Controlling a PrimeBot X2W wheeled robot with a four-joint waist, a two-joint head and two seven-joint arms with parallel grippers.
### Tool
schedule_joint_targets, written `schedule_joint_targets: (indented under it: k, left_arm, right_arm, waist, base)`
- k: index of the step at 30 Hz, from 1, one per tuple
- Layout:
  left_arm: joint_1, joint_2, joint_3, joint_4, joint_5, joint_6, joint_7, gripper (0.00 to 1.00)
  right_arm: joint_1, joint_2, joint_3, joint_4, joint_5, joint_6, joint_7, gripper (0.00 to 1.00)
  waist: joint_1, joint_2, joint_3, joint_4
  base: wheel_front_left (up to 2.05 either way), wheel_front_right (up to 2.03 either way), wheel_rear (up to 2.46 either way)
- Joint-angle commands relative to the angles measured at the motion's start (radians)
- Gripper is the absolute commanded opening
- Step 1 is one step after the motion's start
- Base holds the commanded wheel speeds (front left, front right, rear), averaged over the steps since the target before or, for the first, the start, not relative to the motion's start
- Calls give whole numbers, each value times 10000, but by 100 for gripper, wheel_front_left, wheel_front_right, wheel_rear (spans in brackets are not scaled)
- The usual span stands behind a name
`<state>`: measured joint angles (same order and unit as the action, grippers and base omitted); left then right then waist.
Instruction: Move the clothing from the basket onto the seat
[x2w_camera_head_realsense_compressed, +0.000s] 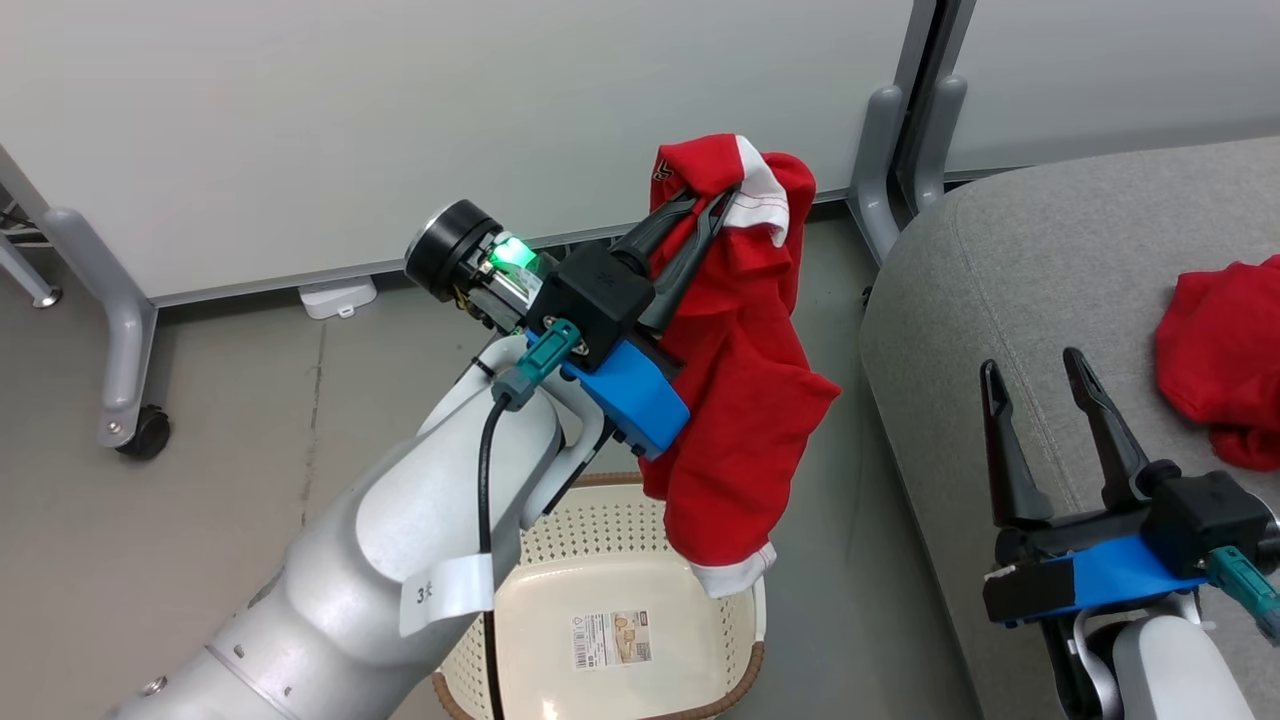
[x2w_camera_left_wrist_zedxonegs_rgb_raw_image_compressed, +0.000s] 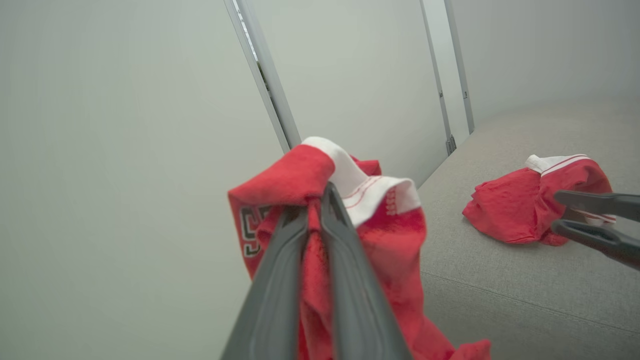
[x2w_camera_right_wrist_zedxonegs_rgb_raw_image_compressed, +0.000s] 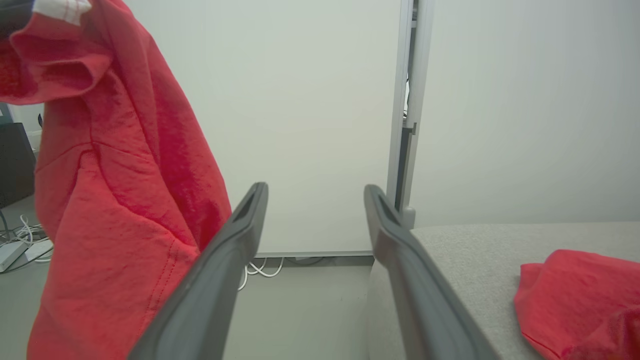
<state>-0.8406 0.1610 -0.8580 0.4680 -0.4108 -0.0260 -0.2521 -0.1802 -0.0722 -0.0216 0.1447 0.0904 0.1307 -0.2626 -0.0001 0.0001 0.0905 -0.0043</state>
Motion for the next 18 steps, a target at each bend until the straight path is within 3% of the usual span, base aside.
schedule_joint_targets:
  k: [1,7,18]
  left_arm:
    - [-65,74,-35,-63,-12,62,21,0]
    - [-87,129,-46,-108,-68,91,65,0]
    - [-230,126,-80,-174,-81,198,24,0]
  right_arm:
    - [31,-88,91,22,21,1,-34,100]
    - [-349,-397,565,22,26,1,-36,100]
    - [-1795,-1618,2970,301,222,1,-36,100]
  waist:
    - [1,-1,16,11]
    - [1,-1,106,24]
    - [1,-1,417,79]
  base:
    - [0,0,0]
    - [0,0,0]
    - [0,0,0]
